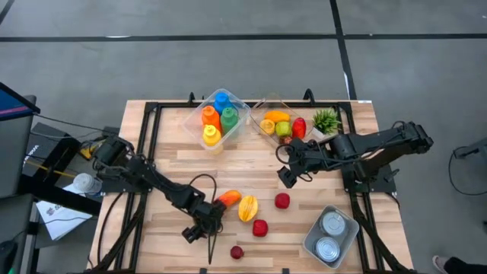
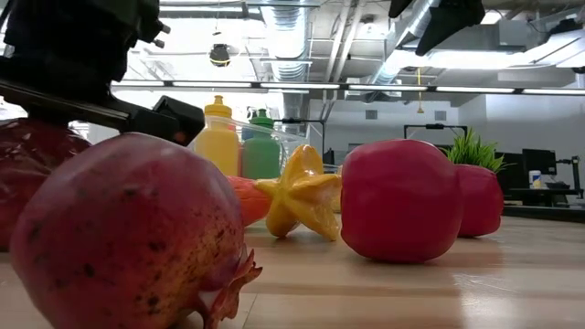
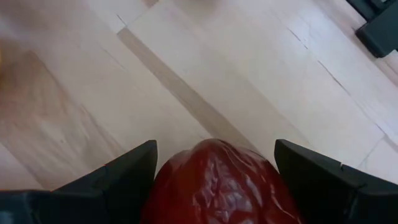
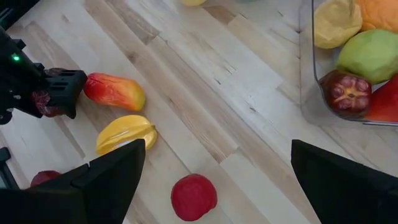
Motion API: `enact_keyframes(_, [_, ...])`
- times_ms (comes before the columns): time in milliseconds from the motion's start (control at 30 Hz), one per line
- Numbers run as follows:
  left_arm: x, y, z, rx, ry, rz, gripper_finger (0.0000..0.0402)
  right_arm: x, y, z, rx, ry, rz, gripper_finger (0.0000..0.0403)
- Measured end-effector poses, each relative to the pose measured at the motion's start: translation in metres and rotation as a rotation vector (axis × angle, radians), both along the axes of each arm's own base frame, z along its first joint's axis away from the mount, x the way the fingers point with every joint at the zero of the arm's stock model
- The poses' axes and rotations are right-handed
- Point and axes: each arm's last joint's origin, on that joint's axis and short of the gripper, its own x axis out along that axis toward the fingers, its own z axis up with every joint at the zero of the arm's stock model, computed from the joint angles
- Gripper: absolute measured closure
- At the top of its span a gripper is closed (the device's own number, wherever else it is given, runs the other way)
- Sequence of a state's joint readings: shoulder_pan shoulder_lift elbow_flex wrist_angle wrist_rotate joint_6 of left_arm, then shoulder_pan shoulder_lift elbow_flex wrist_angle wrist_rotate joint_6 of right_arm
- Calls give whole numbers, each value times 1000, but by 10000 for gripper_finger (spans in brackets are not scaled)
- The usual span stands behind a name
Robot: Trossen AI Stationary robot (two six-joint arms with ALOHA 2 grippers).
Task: Pick & Place Food Item
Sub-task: Put the dark red apple into the right transparent bin
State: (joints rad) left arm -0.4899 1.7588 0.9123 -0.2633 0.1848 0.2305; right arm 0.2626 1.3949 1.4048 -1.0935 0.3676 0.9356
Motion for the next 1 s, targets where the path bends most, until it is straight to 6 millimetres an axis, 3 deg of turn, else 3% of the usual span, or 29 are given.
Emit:
enact_keyframes(300, [-4, 3, 4, 27, 22, 73, 124, 1, 0, 0, 2, -7, 0, 13])
enact_keyframes(433, [-10, 6, 17, 5, 29, 142, 128, 1, 0, 1, 4, -16, 1, 13])
enact_keyframes(767, [-30, 29, 106, -172, -232, 407, 127, 6, 5, 4, 13, -78, 28, 13])
enact_keyframes(1000, [-55, 66, 184, -399, -625, 720, 123, 14, 16, 12, 4, -198, 119, 13])
